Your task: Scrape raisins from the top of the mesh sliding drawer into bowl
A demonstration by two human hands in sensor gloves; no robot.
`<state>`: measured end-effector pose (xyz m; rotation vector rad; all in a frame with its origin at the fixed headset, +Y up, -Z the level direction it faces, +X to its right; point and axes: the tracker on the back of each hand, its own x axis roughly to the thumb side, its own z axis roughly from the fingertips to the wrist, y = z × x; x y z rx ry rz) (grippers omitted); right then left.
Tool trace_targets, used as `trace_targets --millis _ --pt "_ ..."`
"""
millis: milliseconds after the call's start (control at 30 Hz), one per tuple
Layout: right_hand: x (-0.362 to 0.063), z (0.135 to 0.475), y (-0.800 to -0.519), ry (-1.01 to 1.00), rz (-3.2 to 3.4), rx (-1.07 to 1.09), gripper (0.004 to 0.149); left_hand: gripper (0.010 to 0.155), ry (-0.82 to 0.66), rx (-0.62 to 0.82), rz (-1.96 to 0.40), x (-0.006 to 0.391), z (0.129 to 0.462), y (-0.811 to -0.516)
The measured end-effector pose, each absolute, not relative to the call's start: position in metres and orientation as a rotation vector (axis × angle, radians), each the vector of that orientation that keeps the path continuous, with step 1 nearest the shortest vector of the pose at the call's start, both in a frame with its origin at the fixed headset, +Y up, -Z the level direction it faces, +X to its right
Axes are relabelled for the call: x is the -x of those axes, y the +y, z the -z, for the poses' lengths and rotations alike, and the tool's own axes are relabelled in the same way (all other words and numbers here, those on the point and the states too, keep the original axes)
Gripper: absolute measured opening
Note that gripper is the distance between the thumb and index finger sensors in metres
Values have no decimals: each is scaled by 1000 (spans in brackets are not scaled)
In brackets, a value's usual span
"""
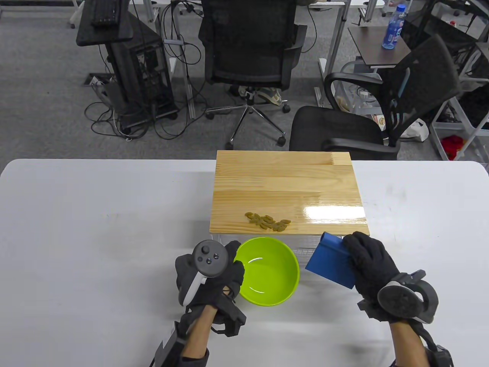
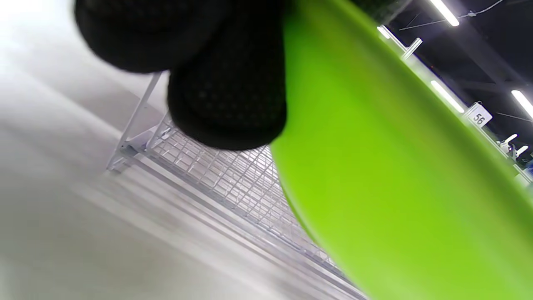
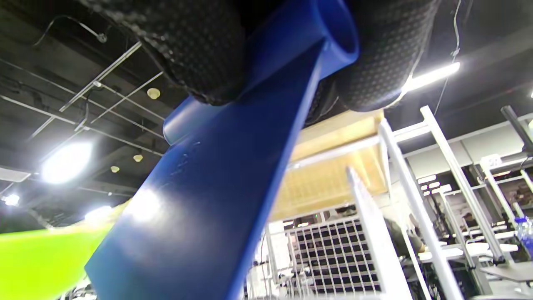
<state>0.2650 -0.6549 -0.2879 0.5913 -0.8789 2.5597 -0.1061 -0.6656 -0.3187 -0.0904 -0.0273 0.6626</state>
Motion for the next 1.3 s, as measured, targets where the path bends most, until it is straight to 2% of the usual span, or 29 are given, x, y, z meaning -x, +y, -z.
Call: trace_targets --millis 200,333,500,633,867,1300 --pt "-253 294 -618 -1017 -2409 -537 56 58 5 105 -721 105 325 -678" --pt "-215 321 -590 -991 -2653 -466 56 59 18 80 -699 102 330 -682" --pt "-182 363 -574 -907 -2845 -276 56 59 18 88 -765 103 328 -686" --pt "-164 387 -571 -707 -2980 -167 56 59 29 74 -783 102 327 -686" --pt "-143 386 -574 -686 -2925 -312 56 60 58 54 -819 106 330 -685" --pt "-141 367 -577 -700 -2871 -452 55 60 83 53 -836 108 329 -683"
